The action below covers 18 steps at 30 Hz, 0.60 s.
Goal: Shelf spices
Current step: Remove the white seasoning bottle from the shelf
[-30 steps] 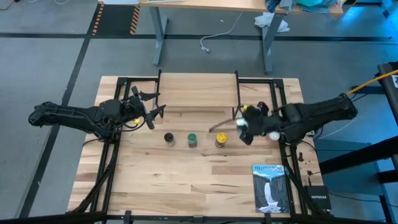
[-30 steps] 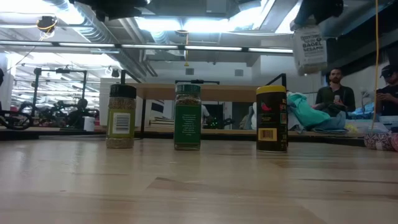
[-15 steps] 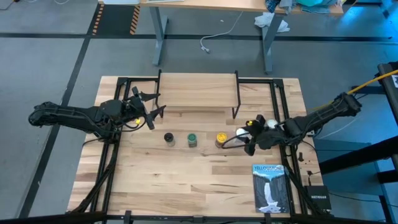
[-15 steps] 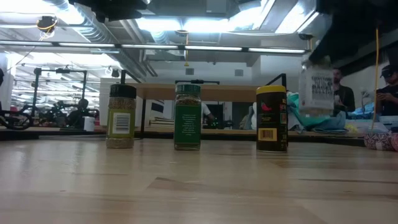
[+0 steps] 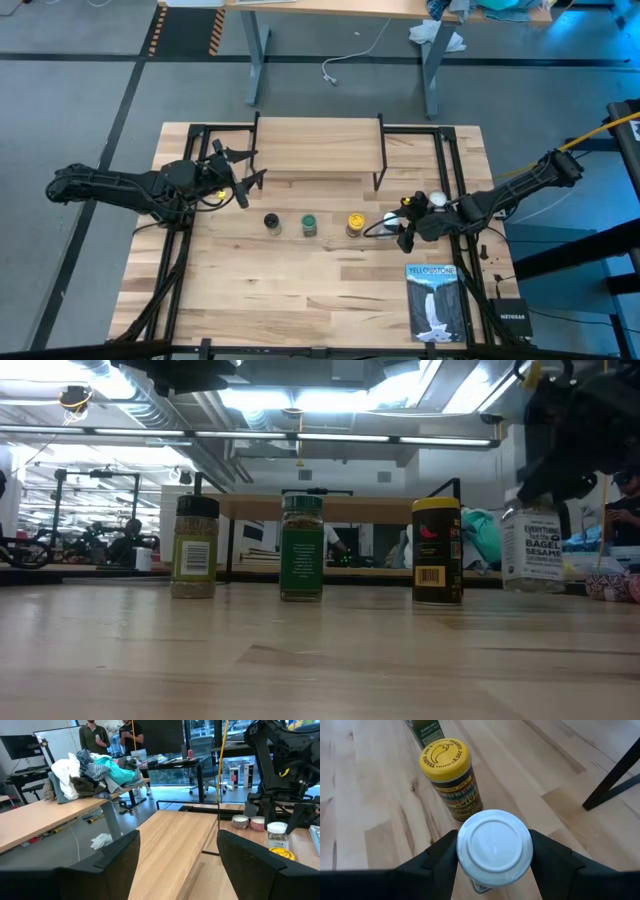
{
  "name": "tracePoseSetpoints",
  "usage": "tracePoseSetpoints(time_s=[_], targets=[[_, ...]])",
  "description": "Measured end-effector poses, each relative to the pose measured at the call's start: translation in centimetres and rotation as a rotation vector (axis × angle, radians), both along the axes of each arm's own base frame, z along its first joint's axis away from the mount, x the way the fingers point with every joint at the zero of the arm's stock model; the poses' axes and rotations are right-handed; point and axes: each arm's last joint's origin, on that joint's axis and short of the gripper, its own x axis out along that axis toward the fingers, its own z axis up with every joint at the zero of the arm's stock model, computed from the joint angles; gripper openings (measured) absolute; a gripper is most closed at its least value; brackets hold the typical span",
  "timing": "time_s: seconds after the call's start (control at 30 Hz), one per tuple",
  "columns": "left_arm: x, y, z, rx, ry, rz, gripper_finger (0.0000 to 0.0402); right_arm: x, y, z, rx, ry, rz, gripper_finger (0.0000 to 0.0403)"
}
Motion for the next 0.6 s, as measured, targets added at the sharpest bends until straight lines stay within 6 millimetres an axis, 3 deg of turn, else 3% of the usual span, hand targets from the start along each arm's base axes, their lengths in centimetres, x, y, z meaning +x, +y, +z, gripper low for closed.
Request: tracePoseSetpoints(time_s=[0.6], targets=[[-0.01, 0.13, -0.01, -0.002, 0.000, 0.008, 0.0257, -0.43, -0.13, -0.52, 0.018, 0.066, -0.019, 0.0218]])
